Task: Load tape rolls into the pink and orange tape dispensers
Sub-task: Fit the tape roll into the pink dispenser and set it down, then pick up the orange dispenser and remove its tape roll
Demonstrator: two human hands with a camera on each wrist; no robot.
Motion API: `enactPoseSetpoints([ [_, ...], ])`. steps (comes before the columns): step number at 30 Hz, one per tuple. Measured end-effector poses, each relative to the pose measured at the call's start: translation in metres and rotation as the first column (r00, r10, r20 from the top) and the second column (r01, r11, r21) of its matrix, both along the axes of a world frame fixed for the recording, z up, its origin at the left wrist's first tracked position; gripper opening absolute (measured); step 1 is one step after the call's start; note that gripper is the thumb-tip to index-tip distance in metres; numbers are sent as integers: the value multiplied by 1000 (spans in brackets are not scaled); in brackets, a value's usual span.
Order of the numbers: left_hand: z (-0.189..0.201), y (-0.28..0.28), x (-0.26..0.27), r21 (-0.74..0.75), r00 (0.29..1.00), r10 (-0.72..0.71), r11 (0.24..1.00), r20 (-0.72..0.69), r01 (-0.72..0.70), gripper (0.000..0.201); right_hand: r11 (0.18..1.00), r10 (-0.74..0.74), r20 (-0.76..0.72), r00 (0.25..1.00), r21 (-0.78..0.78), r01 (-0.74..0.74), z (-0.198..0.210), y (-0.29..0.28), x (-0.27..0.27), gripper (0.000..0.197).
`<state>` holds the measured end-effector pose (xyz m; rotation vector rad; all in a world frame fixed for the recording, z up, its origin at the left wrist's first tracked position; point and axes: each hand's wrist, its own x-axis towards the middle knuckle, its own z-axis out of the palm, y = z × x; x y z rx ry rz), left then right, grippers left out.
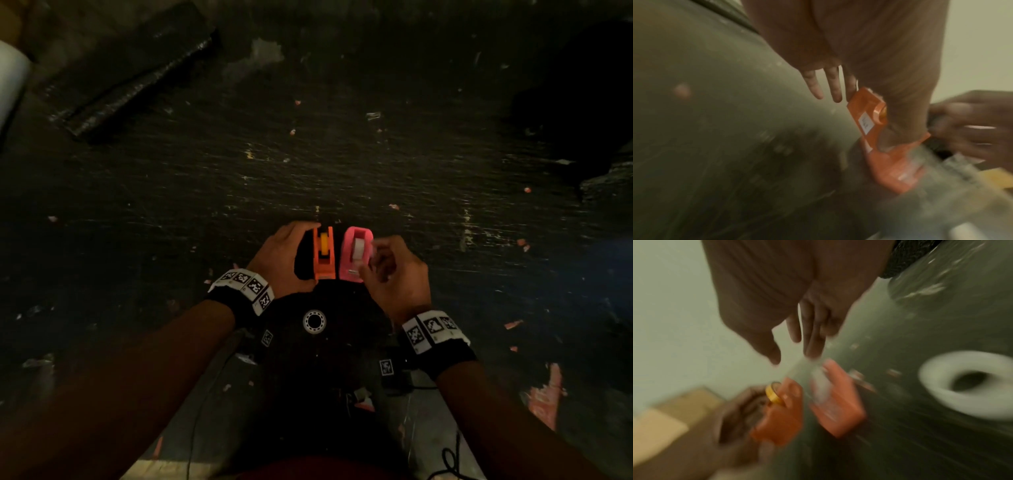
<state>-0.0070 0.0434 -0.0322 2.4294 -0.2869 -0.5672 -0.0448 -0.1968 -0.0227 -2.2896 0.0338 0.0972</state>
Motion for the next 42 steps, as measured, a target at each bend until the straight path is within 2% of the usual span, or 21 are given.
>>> enactPoseSetpoints([
  [2, 10, -1, 0, -62, 999, 10, 998, 33, -8, 108, 992, 23, -80, 997, 129, -13, 10, 5, 13, 56],
  [5, 25, 0, 0, -141, 997, -1, 990, 82, 12, 107, 951, 204, -247, 947, 278, -133, 18, 11, 33, 88],
  [8, 35, 4, -2, -170, 993, -23, 985, 119, 43, 106, 902, 319, -274, 907, 381, -202, 22, 14, 43, 83],
  [10, 37, 11, -5, -162, 993, -9, 986, 117, 28, 106, 881, 305, -290, 907, 447, -154, 22, 12, 43, 79],
  [13, 35, 29, -9, -68, 994, 41, 997, 98, -35, 110, 873, 272, -292, 917, 476, -108, 19, 6, 40, 79],
  [15, 28, 44, -12, 74, 996, 44, 996, 78, -50, 112, 873, 269, -288, 919, 475, -107, 19, 3, 38, 79],
  [18, 13, 63, -24, 282, 1000, -4, 959, 2, 3, 117, 870, 280, -271, 921, 478, -124, 21, 3, 33, 78],
  [23, 2, 76, -40, 378, 998, -56, 924, -16, 58, 120, 875, 304, -264, 915, 456, -159, 24, 8, 24, 79],
  [25, 7, 73, -39, 323, 999, -39, 946, 23, 29, 124, 872, 313, -259, 914, 458, -169, 24, 9, 23, 78],
  [28, 29, 53, -30, 0, 997, 61, 998, 42, -61, 102, 868, 316, -260, 912, 467, -168, 24, 13, 22, 79],
  [30, 50, 31, -26, -243, 993, 95, 964, -67, -109, 81, 866, 324, -246, 913, 466, -182, 24, 17, 19, 79],
  [33, 60, 5, -25, -420, 971, 114, 887, -208, -194, 58, 867, 327, -234, 915, 460, -192, 22, 21, 16, 79],
  [36, 58, -6, -20, -484, 954, 210, 826, -212, -289, 46, 868, 317, -219, 923, 458, -190, 24, 21, 20, 78],
  [38, 55, -4, -21, -477, 947, 265, 818, -183, -321, 42, 872, 291, -226, 930, 463, -160, 24, 15, 21, 77],
  [40, 49, 4, -25, -402, 952, 287, 863, -106, -305, 44, 882, 260, -246, 934, 455, -126, 24, 6, 20, 78],
  [42, 41, 14, -33, -199, 981, 193, 962, 10, -187, 47, 890, 240, -258, 936, 444, -106, 22, -4, 19, 78],
])
